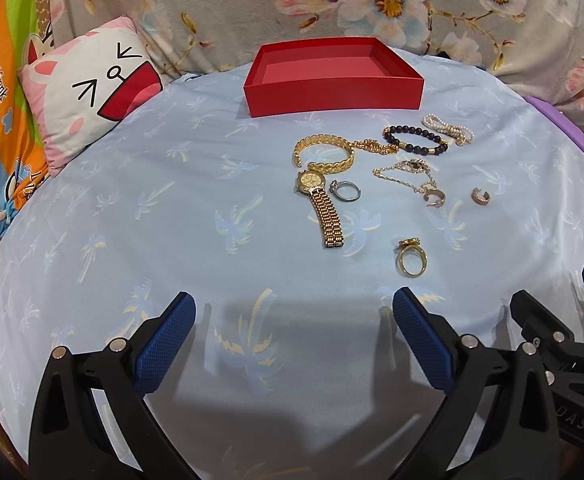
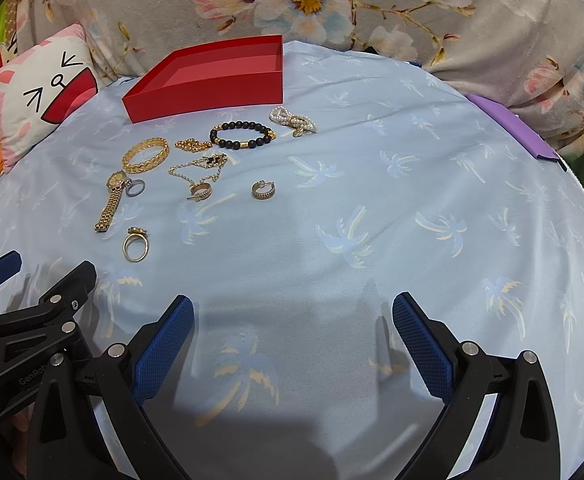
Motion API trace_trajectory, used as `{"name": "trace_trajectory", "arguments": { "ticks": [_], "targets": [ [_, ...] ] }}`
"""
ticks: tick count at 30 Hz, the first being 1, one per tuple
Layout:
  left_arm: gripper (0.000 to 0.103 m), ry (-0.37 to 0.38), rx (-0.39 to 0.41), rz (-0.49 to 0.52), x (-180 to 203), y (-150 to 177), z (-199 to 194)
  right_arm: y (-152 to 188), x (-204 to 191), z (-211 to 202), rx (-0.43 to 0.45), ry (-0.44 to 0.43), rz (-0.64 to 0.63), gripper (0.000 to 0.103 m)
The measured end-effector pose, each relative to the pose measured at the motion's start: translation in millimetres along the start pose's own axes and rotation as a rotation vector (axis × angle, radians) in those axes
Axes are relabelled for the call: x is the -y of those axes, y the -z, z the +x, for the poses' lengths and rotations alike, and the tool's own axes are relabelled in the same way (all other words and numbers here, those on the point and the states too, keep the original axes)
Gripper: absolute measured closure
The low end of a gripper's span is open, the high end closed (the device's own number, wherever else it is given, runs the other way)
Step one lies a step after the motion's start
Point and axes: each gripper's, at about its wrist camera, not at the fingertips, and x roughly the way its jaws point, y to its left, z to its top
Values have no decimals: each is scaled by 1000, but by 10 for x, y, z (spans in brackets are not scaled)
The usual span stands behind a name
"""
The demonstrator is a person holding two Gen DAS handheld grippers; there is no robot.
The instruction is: Organize jewelry
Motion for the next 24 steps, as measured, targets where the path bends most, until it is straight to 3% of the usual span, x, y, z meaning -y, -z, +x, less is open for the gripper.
{"name": "trace_trajectory", "arguments": {
  "ticks": [24],
  "targets": [
    [7, 0, -2, 2, 5, -3, 14, 0, -3, 4, 0, 3, -2, 5]
  ]
}}
